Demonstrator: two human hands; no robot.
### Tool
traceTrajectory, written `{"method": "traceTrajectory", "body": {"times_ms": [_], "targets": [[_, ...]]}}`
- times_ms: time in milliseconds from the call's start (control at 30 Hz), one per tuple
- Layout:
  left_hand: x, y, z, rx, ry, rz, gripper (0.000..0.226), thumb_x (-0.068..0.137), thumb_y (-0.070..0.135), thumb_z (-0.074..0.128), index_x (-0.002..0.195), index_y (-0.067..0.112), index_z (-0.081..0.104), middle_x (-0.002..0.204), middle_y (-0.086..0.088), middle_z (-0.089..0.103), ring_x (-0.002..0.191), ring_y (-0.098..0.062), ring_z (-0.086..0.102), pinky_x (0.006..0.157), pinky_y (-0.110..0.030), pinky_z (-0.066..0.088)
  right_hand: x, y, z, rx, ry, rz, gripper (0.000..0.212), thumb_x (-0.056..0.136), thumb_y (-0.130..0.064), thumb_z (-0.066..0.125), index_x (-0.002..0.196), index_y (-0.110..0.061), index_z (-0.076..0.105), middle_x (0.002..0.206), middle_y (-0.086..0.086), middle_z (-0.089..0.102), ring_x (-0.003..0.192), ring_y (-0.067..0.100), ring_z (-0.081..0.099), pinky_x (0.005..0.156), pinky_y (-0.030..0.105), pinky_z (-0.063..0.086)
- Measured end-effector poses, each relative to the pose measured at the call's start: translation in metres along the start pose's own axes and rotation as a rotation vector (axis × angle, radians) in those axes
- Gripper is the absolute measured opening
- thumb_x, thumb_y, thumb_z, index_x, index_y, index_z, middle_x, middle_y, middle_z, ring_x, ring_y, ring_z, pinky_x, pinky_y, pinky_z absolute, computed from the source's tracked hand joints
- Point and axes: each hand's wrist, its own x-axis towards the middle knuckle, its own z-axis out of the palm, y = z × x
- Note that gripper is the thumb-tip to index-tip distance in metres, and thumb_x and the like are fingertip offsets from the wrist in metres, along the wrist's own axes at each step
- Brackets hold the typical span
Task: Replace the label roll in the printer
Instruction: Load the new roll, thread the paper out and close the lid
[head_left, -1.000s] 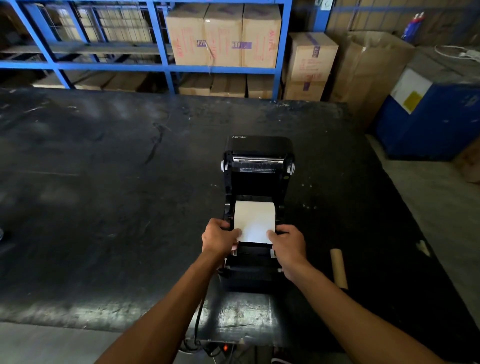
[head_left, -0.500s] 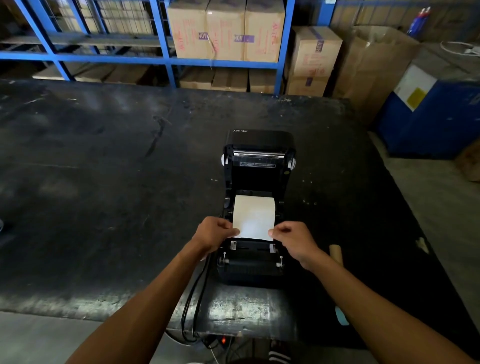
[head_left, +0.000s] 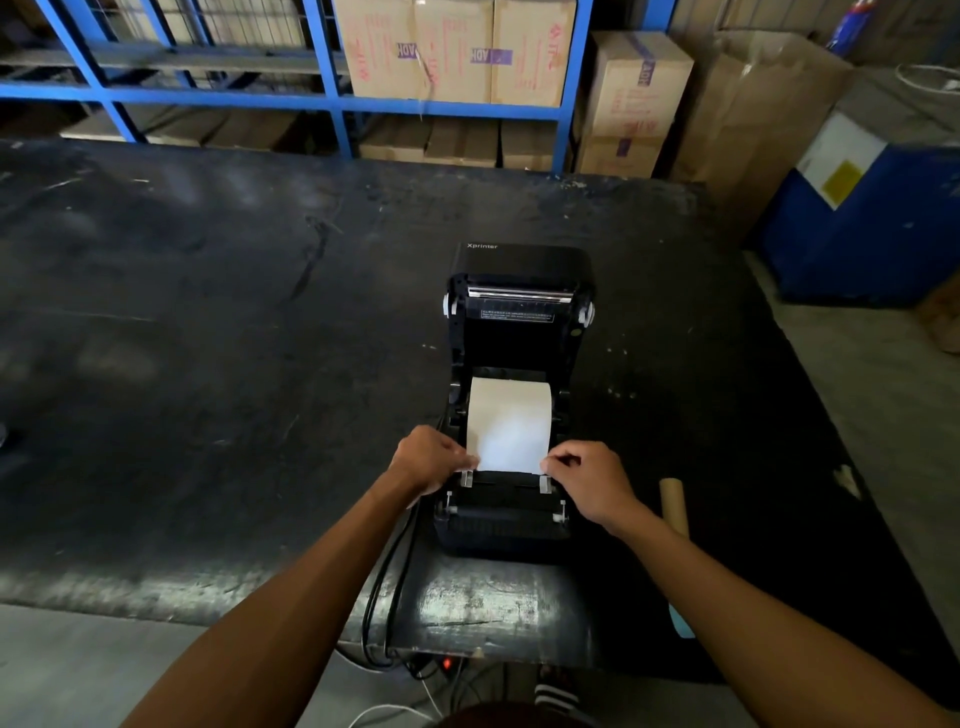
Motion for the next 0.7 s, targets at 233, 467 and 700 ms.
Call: {"method": "traceTrajectory", "body": {"times_ms": [233, 467, 700], "targets": [[0.001, 0.003, -0.006, -0.071, -0.040, -0.019, 0.032, 0.081, 0.028, 0.079, 0.093, -0.001, 0.079, 0.103, -0.015, 0.077, 0.096, -0.022, 0.071, 0.082, -0.030, 0.050, 0.011, -0.002, -0.007, -0.018, -0.117, 0.082, 0.008, 0.085, -0.019, 0.070, 0.084, -0.013, 0.075, 0.082, 0.002, 0.070, 0.080, 0.016, 0.063, 0.063, 0.022, 0.043], [0.006, 0.006, -0.007, -0.041, -0.053, -0.048, 0.024, 0.080, 0.019, 0.081, 0.094, 0.000, 0.078, 0.104, -0.014, 0.077, 0.096, -0.021, 0.071, 0.096, -0.036, 0.052, 0.010, 0.000, -0.003, 0.162, -0.108, 0.171, 0.023, 0.076, -0.027, 0.079, 0.075, -0.004, 0.073, 0.085, 0.007, 0.074, 0.084, 0.018, 0.067, 0.079, 0.031, 0.048], [0.008, 0.006, -0.011, -0.030, -0.062, -0.078, 0.025, 0.076, 0.018, 0.083, 0.092, -0.001, 0.078, 0.101, -0.012, 0.077, 0.084, -0.015, 0.069, 0.078, -0.026, 0.053, 0.013, 0.000, -0.002, 0.060, -0.068, 0.099, 0.011, 0.082, -0.022, 0.074, 0.073, -0.016, 0.072, 0.075, 0.005, 0.071, 0.075, 0.021, 0.067, 0.070, 0.029, 0.051]]}}
